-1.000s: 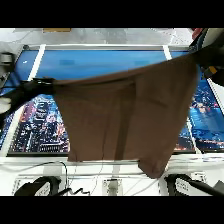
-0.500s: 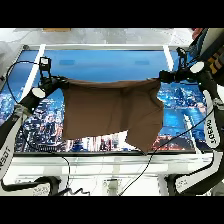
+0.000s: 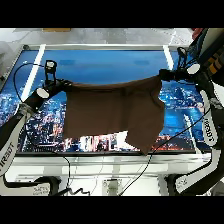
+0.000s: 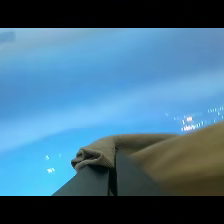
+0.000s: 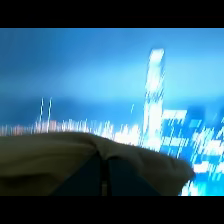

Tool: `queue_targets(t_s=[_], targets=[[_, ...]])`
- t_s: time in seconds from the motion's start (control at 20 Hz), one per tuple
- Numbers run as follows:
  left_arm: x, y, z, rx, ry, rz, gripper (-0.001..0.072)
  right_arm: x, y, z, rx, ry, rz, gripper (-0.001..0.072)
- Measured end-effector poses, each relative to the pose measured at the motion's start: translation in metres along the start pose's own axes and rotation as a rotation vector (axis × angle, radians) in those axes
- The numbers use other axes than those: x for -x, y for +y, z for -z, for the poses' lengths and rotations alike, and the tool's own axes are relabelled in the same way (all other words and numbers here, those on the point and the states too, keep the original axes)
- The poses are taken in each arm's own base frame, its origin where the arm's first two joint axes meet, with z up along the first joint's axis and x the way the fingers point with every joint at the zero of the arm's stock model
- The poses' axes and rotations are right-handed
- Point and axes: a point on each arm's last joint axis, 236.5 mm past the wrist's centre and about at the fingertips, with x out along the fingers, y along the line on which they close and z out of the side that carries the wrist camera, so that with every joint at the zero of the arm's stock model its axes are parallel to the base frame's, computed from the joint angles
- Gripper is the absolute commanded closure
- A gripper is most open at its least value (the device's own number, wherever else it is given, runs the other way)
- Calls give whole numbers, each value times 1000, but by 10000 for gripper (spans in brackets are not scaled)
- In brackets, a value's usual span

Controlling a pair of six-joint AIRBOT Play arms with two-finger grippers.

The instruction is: Fold the clothes and pants, and hang the long-sleeved shirts on hangers.

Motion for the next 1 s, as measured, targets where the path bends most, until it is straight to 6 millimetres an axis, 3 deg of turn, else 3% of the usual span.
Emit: queue_targets(t_s=[0.2,0.4,0.65,0.85,0.9,0.95,1.0], targets=[[-5,4,3,2,-1,-17,700,2,-9,-32,-45,-137,36,699],[-6,13,-1,2,-27,-56,699,2,-15,-29,-20,-123,67,699],[-8,2,9,3,13,-9,700,0,-34,21,70,90,137,699],[-13,-28,51,-19,154,121,698,-1,-46,77,84,313,159,699],[-14,-35,63,-23,193,152,691,-2,-48,89,82,358,160,667],[-15,-40,72,-24,220,173,544,-2,-49,99,78,395,160,484],[-16,-44,79,-25,240,189,198,-1,-50,106,77,424,161,196]])
